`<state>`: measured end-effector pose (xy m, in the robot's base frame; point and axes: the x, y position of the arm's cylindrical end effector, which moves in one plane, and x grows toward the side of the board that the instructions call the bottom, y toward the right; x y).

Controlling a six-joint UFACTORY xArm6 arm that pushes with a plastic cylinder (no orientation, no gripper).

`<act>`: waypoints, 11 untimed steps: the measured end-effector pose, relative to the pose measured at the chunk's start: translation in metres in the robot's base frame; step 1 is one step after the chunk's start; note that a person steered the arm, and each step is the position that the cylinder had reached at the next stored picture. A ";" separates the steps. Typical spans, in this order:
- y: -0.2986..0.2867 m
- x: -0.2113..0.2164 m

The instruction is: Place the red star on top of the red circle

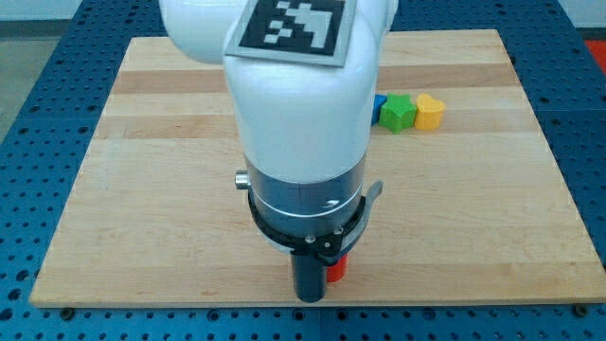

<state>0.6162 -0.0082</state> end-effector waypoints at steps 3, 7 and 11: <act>-0.039 -0.003; -0.071 -0.108; -0.027 -0.097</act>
